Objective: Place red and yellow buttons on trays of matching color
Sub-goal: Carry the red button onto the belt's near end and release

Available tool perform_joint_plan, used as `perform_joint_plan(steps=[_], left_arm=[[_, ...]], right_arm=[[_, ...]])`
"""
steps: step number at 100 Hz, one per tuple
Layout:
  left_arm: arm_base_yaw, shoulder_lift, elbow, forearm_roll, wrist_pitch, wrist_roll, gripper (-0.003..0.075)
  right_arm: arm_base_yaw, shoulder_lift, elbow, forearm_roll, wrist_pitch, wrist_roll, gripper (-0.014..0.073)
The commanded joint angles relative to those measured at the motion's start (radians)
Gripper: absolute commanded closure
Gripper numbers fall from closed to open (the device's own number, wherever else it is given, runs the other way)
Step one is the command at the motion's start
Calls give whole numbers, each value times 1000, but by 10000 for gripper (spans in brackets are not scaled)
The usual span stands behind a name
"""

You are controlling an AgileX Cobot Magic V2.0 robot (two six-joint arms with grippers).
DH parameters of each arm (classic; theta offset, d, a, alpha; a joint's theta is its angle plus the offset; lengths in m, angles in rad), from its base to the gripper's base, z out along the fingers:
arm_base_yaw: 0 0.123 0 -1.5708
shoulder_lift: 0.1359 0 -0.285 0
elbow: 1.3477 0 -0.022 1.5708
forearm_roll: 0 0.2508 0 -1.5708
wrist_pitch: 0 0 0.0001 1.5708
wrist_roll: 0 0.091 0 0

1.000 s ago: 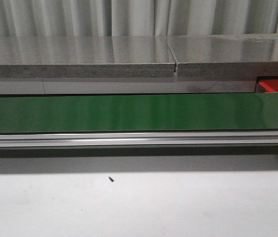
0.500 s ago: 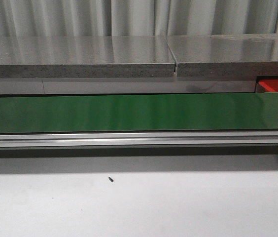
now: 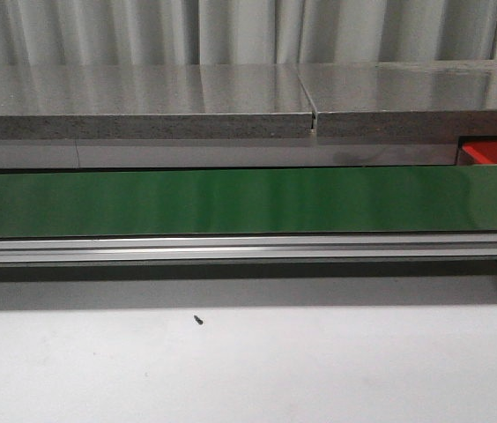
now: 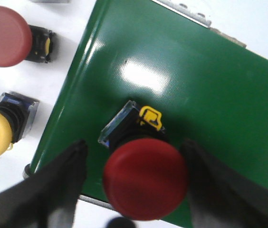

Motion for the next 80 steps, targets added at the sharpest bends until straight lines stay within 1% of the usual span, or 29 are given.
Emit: perform_joint_plan(steps=[1, 13, 27, 41, 55, 80], left_arm=[[-5, -51, -31, -41, -12, -10, 181], [-5, -91, -31, -73, -14, 18, 185], [-5, -171, -31, -73, -18, 23, 185], [19, -254, -28, -39, -33, 28, 185], [101, -305, 15, -33, -7, 48, 185], [293, -347, 168, -27, -18, 92, 185]], right_arm=[[-2, -15, -1, -15, -79, 0, 708], [-2, -15, -1, -15, -79, 0, 708], [-2, -15, -1, -15, -79, 0, 708], [-2, -15, -1, -15, -79, 0, 708], [-2, -15, -1, -15, -79, 0, 708], [-2, -15, -1, -15, -79, 0, 708]])
